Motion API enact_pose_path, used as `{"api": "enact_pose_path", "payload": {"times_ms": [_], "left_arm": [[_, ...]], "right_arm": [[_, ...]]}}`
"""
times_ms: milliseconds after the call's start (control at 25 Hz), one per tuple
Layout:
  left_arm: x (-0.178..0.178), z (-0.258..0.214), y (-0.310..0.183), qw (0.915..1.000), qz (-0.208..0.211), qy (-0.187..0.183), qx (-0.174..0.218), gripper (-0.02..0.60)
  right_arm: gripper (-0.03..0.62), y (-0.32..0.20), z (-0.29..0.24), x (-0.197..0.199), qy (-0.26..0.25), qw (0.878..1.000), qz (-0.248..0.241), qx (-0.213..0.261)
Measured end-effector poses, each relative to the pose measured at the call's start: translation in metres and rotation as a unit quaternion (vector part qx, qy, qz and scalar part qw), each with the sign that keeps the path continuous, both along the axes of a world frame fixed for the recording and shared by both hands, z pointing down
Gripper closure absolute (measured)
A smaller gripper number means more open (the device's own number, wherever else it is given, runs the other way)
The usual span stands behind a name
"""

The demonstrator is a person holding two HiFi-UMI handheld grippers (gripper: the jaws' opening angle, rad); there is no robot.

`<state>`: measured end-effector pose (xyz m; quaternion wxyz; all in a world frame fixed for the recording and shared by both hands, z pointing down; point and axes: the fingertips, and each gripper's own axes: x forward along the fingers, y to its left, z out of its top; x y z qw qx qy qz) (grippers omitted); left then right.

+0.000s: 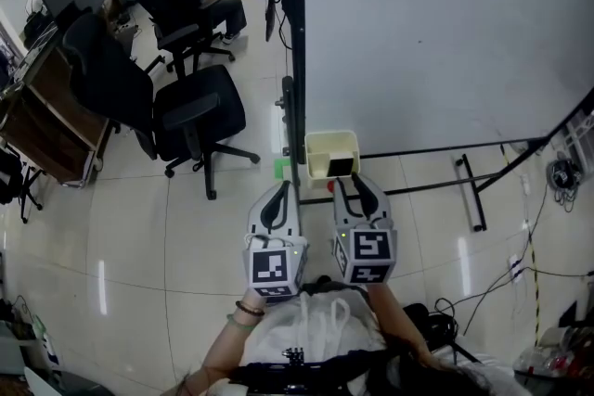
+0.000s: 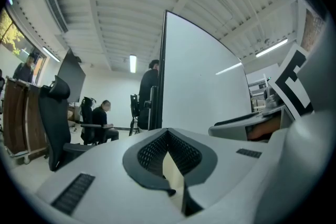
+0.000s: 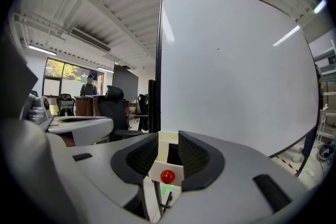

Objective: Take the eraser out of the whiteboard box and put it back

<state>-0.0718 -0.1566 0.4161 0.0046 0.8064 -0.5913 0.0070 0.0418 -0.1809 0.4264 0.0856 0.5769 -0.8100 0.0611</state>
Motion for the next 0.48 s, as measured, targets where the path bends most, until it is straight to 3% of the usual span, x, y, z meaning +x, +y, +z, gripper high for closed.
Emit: {"api": "enact_pose_path", "payload": {"times_ms": [200, 360, 480], "left_arm": [[-0.0011, 0.0017, -0.0002, 1.0000, -0.003, -0.004, -0.001, 0.580], [0.0010, -0.0046, -0.0011, 0.9998, -0.013, 0.018, -0.005, 0.580], [0.0018, 0.0007, -0.0026, 1.0000, -0.005, 0.000, -0.003, 0.580]], "right_arm": [[0.457, -0.0007, -0.0057, -0.0027, -0.011, 1.000, -0.005, -0.001], [0.457, -0.0016, -0.0061, -0.0034, -0.011, 1.000, -0.008, -0.004], [0.457, -0.0026, -0.0070, -0.0052, -0.011, 1.000, -0.012, -0.006]]}}
